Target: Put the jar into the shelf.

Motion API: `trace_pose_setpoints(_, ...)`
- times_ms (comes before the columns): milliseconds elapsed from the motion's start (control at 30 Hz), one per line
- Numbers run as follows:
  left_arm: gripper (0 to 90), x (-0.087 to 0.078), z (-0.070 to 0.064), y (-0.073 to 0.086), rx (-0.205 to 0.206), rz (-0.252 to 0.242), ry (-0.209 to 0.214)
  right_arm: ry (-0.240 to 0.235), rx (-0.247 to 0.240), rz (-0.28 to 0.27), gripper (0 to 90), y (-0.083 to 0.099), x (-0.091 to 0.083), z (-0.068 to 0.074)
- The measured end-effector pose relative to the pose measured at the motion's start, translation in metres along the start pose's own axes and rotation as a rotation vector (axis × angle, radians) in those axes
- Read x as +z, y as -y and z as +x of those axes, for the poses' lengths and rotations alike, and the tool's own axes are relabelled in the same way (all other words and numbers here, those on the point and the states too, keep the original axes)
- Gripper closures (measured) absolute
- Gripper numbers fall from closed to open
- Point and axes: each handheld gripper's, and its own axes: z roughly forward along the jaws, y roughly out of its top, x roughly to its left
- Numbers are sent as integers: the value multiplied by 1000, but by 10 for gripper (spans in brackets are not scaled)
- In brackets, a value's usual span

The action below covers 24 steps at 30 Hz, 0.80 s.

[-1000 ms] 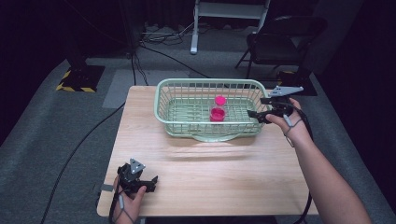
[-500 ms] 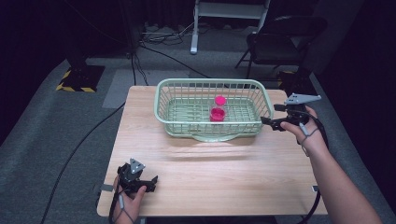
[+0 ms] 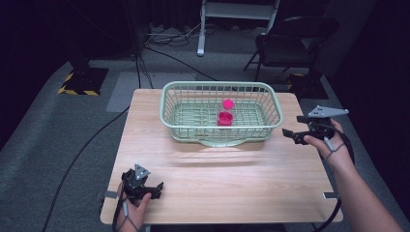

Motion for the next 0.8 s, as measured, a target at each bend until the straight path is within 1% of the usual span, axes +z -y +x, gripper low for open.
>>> trace_pose_setpoints(333, 0, 0, 0, 0, 0, 0, 0, 16, 34, 4, 127, 26, -14, -6)
trace_pose_setpoints(800, 0, 0, 0, 0, 0, 0, 0, 31, 59, 5, 108, 53, -20, -12)
